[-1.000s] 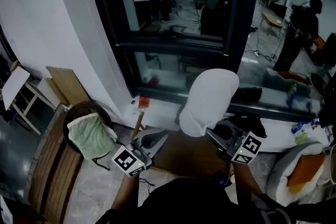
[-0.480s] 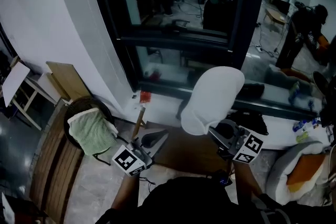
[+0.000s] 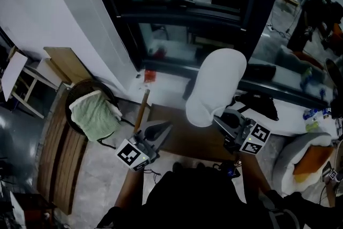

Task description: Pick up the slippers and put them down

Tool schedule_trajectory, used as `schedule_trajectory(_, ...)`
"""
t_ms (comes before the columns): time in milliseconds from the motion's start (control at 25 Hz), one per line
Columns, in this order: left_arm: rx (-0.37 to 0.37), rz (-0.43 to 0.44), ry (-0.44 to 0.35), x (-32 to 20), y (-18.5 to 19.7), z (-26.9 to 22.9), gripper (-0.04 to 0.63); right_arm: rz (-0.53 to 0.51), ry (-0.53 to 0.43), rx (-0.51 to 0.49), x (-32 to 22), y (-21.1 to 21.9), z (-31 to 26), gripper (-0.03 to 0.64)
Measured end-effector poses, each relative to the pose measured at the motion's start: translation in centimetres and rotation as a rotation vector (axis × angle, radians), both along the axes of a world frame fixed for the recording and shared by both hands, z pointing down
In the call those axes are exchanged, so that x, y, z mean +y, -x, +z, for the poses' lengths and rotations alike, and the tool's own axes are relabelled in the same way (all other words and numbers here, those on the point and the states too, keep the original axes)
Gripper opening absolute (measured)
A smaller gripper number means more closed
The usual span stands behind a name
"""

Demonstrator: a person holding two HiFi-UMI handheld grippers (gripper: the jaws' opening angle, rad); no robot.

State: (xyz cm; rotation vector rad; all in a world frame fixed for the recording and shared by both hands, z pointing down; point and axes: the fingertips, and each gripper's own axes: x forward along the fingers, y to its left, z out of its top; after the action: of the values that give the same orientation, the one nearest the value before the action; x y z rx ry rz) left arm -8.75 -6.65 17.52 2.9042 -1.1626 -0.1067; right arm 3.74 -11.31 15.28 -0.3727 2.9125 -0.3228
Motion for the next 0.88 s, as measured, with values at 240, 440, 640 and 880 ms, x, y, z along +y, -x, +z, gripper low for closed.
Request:
schedule_trajectory(240, 0.021, -0.021, 0.132, -0.7, 1.0, 3.3, 0.015, -0.011, 0.234, 0.051, -1.9, 1.4, 5.8, 0.055)
schedule_trajectory(440, 0.021, -0.018, 0.234, -1.2, 0.6, 6.8, 0.015, -0.014, 0.431, 0.083, -3.1, 1.7, 11.5, 0.055)
schedule_trajectory(640, 0.029, -0.016, 0.394, -0.7, 0.9, 14.2, 0.015, -0.005, 0.679, 0.133, -2.4, 1.7, 21.0, 0.055)
schedule_trajectory(880, 0.034, -0.011, 0.526, 0.2, -0.1, 22.5, 0.015, -0.023, 0.921, 0.204, -0.2, 1.7, 32.1, 0.055)
